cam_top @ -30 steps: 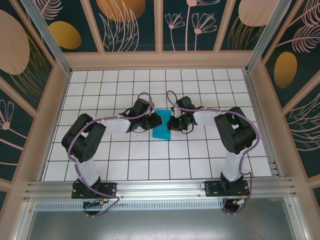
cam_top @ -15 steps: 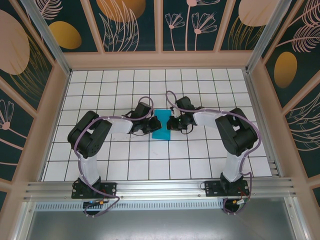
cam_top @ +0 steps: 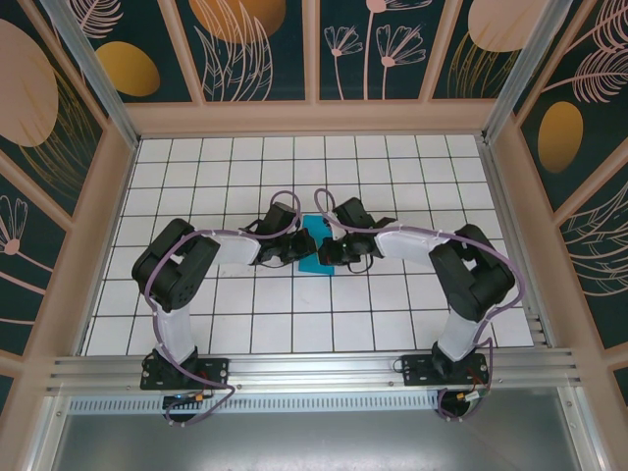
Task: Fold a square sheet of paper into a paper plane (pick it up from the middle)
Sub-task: Fold the triangle a second time at the center of the table.
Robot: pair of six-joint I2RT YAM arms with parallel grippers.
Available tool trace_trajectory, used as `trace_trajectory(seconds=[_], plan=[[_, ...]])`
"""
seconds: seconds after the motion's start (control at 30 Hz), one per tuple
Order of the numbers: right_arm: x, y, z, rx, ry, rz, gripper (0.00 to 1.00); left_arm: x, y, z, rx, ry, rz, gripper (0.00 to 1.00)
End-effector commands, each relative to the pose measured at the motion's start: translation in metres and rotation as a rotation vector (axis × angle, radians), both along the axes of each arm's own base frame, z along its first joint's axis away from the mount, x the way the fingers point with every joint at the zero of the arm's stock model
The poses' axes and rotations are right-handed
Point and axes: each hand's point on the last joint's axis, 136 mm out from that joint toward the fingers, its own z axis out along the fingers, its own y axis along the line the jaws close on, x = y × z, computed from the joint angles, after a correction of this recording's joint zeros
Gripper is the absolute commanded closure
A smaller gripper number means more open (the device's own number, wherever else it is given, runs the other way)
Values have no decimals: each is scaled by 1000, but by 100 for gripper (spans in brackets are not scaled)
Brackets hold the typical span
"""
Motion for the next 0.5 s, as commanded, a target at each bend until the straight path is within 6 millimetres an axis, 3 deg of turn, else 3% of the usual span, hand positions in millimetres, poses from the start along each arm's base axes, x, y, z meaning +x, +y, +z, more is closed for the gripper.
trace_trajectory(seconds=[0.0,0.47], plan=[[-6,-9,-17,-86,31,0,94,-18,27,-36,128,95,57,92],[-11,-22,-31,-178,50,27,94,-19,34,-41,168,112,82,92]])
